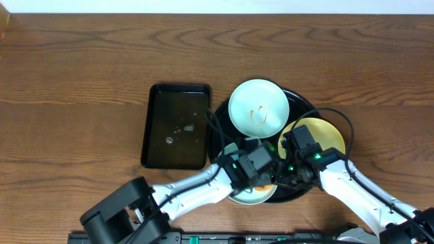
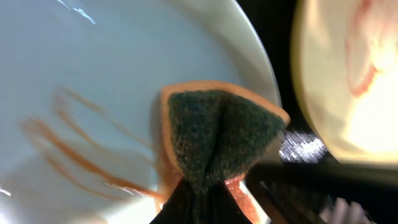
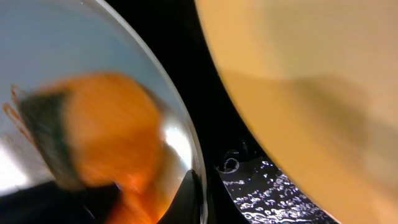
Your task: Clean dirty plates on tray and stack at the side
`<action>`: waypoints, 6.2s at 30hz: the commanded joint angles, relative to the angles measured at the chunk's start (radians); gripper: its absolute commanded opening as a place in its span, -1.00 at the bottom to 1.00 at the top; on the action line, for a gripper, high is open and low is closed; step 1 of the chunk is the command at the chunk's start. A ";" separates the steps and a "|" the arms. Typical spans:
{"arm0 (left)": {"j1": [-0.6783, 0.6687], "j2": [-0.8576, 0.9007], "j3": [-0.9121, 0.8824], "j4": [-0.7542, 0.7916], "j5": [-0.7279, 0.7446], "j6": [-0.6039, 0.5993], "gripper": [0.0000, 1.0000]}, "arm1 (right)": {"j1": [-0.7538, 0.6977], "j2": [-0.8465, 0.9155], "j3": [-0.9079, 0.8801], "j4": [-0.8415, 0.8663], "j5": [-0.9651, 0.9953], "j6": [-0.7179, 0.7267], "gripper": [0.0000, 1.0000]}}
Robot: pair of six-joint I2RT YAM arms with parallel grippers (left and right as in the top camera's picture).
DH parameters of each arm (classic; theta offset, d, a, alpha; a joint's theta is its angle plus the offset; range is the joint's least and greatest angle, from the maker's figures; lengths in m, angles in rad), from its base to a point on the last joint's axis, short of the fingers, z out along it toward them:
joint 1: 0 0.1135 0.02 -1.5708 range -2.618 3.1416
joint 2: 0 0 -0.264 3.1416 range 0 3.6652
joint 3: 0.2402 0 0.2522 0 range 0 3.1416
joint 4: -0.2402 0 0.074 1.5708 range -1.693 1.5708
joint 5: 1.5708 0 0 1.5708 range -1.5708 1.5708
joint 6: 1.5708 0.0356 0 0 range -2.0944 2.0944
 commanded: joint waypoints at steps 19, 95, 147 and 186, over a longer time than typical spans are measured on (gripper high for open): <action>0.220 -0.314 0.005 -0.316 -0.108 0.549 -0.85 | 0.011 0.006 -0.011 -0.003 0.012 -0.007 -0.94; 0.678 -0.155 0.005 -0.317 -0.228 0.525 -0.85 | 0.568 -0.223 0.269 0.201 1.437 -0.871 -0.97; 0.678 -0.155 0.005 -0.343 -0.228 0.525 -0.85 | -0.880 -0.079 0.257 0.028 0.656 0.040 -0.70; 0.678 -0.155 0.005 -0.344 -0.228 0.525 -0.85 | -0.730 -0.079 0.038 -0.216 -0.067 -0.374 -0.85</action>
